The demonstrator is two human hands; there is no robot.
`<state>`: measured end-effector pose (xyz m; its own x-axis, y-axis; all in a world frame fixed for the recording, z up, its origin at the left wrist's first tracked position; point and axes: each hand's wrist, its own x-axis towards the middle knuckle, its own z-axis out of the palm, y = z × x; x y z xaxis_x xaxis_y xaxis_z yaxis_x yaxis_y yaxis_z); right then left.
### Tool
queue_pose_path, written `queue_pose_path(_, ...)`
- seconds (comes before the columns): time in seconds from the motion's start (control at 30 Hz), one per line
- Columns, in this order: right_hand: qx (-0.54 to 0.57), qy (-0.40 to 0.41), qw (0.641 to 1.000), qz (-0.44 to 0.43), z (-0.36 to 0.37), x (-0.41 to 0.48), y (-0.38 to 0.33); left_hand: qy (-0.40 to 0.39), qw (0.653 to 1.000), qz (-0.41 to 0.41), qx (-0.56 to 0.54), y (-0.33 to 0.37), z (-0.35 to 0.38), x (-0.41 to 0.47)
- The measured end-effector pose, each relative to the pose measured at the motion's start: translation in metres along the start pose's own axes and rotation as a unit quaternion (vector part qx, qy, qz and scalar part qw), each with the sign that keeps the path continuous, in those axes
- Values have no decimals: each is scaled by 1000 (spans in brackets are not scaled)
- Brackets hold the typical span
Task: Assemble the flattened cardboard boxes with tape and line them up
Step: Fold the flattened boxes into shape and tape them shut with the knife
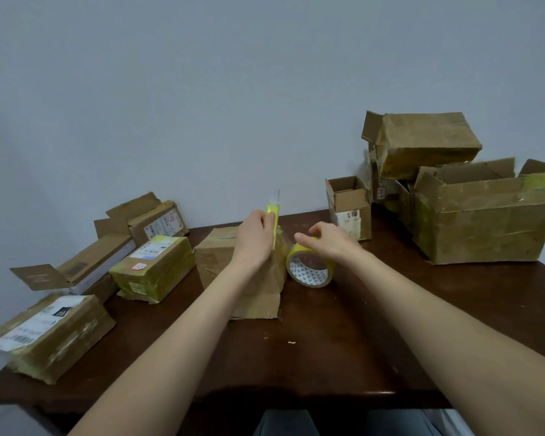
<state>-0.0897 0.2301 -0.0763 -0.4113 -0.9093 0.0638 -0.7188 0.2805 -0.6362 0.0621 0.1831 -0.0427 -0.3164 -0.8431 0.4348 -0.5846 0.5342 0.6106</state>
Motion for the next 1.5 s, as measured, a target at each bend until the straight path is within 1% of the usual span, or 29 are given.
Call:
queue_pose_path(0.07, 16, -22, 1000, 0, 5, 5, -3, -4, 1000, -1, 15, -9, 6, -3)
queue_pose_path(0.17, 85, -44, 995, 6, 1, 10, -3, 10, 998, 11, 53, -19, 12, -12)
queue_pose_path(0.23, 96, -66, 993, 6, -6, 8, -3, 16, 997, 27, 72, -22, 12, -17)
queue_pose_path(0.4, 46, -65, 997, -9, -19, 0, -1, -7, 994, 30, 101, -14, 11, -12)
queue_pose_path(0.53, 68, -53, 996, -21, -12, -6, 0, 2, 992, 64, 110, -6, 15, -12)
queue_pose_path(0.6, 68, -50, 996, -23, -11, -7, -2, -2, 992, 58, 115, -6, 17, -14)
queue_pose_path(0.7, 57, -51, 997, -17, -6, -7, -4, 4, 985, 63, 161, -19, 20, -19)
queue_pose_path(0.8, 57, -38, 998, 2, 4, -7, -4, 13, 985, 58, 163, -29, 20, -24)
queue_pose_path(0.93, 14, -10, 1000, 17, 2, -8, -6, 10, 982, 47, 185, -29, 20, -22)
queue_pose_path(1.0, -38, 4, 999, 28, -3, -10, -5, 7, 980, 46, 191, -28, 20, -23)
queue_pose_path(1.07, -98, 27, 994, 37, -4, -14, -2, 0, 981, 43, 188, -27, 20, -24)
queue_pose_path(1.1, -108, 34, 993, 40, -4, -16, -1, -2, 982, 43, 186, -26, 19, -24)
queue_pose_path(1.3, -72, 35, 996, 29, -5, -19, -1, -17, 988, 52, 145, -27, 18, -24)
queue_pose_path(1.4, -43, 78, 995, 34, -1, -22, 0, -23, 996, 56, 64, -27, 14, -24)
queue_pose_path(1.5, -28, 90, 995, 41, 1, -23, -2, -26, 997, 65, -15, -27, 10, -23)
